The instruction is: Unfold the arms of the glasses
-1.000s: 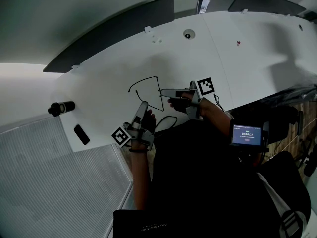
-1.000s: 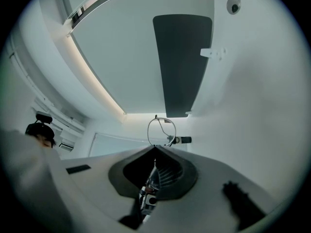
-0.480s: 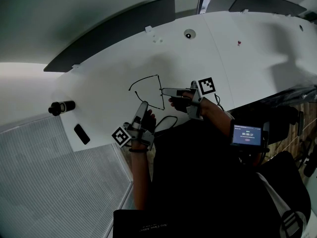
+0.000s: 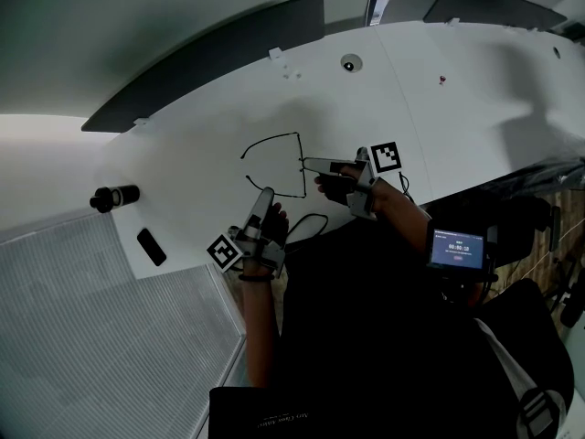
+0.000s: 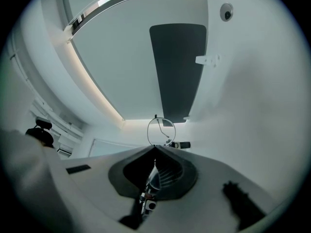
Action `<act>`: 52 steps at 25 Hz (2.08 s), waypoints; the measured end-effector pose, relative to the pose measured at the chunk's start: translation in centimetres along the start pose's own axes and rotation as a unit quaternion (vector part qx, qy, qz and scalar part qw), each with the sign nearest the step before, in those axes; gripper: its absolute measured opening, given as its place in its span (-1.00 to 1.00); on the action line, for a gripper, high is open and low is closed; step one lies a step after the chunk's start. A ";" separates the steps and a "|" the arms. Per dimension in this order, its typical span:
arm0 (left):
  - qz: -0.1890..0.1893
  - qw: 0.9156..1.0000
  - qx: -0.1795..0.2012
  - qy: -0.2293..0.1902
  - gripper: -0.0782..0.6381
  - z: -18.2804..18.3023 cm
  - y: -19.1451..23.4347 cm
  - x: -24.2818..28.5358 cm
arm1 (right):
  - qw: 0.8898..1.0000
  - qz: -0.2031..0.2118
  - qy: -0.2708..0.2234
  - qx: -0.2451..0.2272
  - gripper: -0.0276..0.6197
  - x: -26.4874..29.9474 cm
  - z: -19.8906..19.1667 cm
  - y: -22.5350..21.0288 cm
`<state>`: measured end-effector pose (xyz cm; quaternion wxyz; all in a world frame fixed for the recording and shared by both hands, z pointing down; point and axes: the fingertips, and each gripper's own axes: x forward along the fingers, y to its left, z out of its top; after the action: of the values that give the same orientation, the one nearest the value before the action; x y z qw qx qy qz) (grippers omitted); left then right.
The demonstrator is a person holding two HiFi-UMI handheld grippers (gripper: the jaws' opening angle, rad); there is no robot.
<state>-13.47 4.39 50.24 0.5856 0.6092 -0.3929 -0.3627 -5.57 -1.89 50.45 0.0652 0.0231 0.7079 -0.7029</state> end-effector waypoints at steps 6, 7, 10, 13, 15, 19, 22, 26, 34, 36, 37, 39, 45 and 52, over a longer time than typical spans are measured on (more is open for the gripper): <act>0.000 1.000 -0.002 0.002 -0.74 -0.1 0.1 0.1 | 1.000 -0.002 -0.005 -0.003 -0.89 -0.2 0.2 -0.2; 0.000 1.000 -0.002 0.002 -0.74 -0.1 0.1 0.1 | 1.000 -0.002 -0.006 -0.003 -0.88 -0.2 0.3 -0.1; 0.001 1.000 -0.003 0.001 -0.74 -0.1 0.0 0.1 | 1.000 -0.003 -0.011 -0.004 -0.88 -0.3 0.5 -0.1; 0.001 1.000 -0.004 0.000 -0.74 -0.1 0.0 0.1 | 1.000 -0.004 -0.018 -0.005 -0.88 -0.4 0.8 -0.1; 0.000 1.000 -0.004 0.000 -0.74 -0.1 0.0 0.0 | 1.000 -0.004 -0.025 -0.004 -0.88 -0.5 1.0 -0.1; 0.002 1.000 -0.009 -0.002 -0.74 -0.3 0.1 -0.1 | 0.999 -0.008 -0.040 -0.007 -0.88 -0.9 1.5 -0.3; 0.003 1.000 -0.012 -0.002 -0.73 -0.5 0.3 -0.2 | 0.999 -0.012 -0.043 -0.007 -0.88 -1.0 1.7 -0.5; -0.006 1.000 -0.007 -0.023 -0.70 0.0 0.2 -0.3 | 0.999 -0.003 -0.042 -0.004 -0.88 -1.0 1.6 -0.2; 0.029 0.995 0.023 -0.096 -0.34 3.2 1.3 -2.7 | 0.999 0.013 -0.041 0.000 -0.88 -0.9 1.6 0.4; 0.030 0.988 0.012 -0.154 -0.35 5.0 1.8 -4.2 | 0.999 0.014 -0.044 0.002 -0.88 -1.0 1.8 0.4; 0.035 0.983 0.006 -0.182 -0.35 5.8 2.2 -5.1 | 0.999 0.015 -0.045 0.002 -0.88 -1.0 1.8 0.4; 0.055 0.970 -0.008 -0.235 -0.39 7.1 3.6 -7.0 | 0.999 0.017 -0.044 -0.001 -0.88 -1.0 1.8 0.5; 0.093 0.952 -0.032 -0.290 -0.44 7.4 6.5 -10.1 | 0.998 0.030 -0.047 -0.020 -0.89 -0.9 2.0 1.3; 0.105 0.955 -0.049 -0.274 -0.50 5.8 8.1 -9.8 | 0.997 0.046 -0.045 -0.032 -0.89 -0.7 2.0 2.2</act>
<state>-23.31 10.73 57.88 0.5193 0.4122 -0.5816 -0.4714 -4.51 -3.79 48.36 0.1304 0.0221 0.7244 -0.6766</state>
